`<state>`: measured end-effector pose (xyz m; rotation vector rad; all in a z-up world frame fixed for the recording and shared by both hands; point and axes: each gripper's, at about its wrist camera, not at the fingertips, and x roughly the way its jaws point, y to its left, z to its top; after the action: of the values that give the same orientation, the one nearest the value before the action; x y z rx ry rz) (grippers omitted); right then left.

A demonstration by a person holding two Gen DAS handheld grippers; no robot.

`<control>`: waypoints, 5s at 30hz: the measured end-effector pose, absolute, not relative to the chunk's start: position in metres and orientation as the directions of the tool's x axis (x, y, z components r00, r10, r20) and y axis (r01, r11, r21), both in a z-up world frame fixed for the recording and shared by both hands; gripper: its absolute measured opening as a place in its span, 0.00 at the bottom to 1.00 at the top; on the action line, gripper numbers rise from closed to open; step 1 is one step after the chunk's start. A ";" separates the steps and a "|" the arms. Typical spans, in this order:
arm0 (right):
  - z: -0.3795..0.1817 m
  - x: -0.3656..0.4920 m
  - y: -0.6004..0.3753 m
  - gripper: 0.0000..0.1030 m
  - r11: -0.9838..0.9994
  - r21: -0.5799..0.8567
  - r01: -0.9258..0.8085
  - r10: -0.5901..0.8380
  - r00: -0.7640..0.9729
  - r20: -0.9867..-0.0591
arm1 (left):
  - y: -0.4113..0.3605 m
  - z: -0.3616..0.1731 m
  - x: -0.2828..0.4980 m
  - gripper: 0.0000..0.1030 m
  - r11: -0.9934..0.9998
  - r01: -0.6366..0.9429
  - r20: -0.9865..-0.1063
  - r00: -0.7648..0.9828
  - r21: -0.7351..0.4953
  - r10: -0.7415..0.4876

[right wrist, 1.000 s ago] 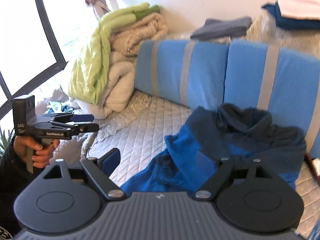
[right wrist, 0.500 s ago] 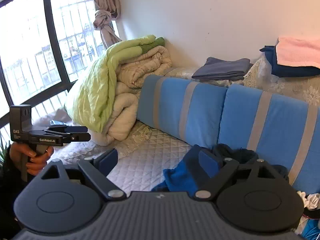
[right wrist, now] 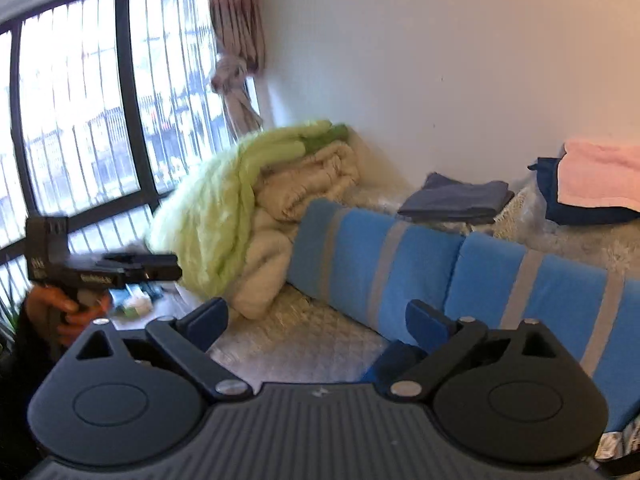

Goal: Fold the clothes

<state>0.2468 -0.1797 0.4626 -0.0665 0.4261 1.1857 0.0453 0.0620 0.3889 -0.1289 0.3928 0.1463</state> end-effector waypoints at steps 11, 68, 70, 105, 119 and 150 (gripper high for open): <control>0.340 0.321 -0.087 1.00 0.438 0.164 -0.884 0.806 0.306 -0.507 | 0.094 0.270 0.142 0.84 0.979 -0.205 -0.427 0.887 -0.021 0.176; 0.053 0.325 0.144 0.26 0.331 -0.154 -0.931 0.639 0.341 -0.690 | 0.270 -0.071 0.227 0.49 0.168 -0.297 -0.333 0.906 -0.940 -0.260; 0.055 0.320 0.142 0.15 0.322 -0.150 -0.935 0.643 0.332 -0.691 | 0.271 -0.075 0.229 0.45 0.154 -0.306 -0.337 0.908 -0.939 -0.250; 0.002 0.564 0.100 0.18 0.459 0.694 -0.555 0.882 0.192 -0.430 | 0.281 -0.111 0.211 0.08 -0.084 -0.351 -0.332 0.925 -0.933 -0.184; 0.021 0.538 0.078 0.13 0.618 0.619 -0.484 0.786 0.400 -0.472 | 0.272 -0.095 0.198 0.07 -0.015 -0.411 -0.408 0.908 -0.911 -0.099; 0.033 0.476 0.107 0.24 0.646 0.199 -0.737 0.708 0.481 -0.516 | 0.272 -0.100 0.204 0.09 0.000 -0.430 -0.426 0.895 -0.903 -0.135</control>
<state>0.4763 0.1071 0.0334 -0.0527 0.6039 0.8817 0.2040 0.2724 -0.1002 -1.5698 0.4542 0.2444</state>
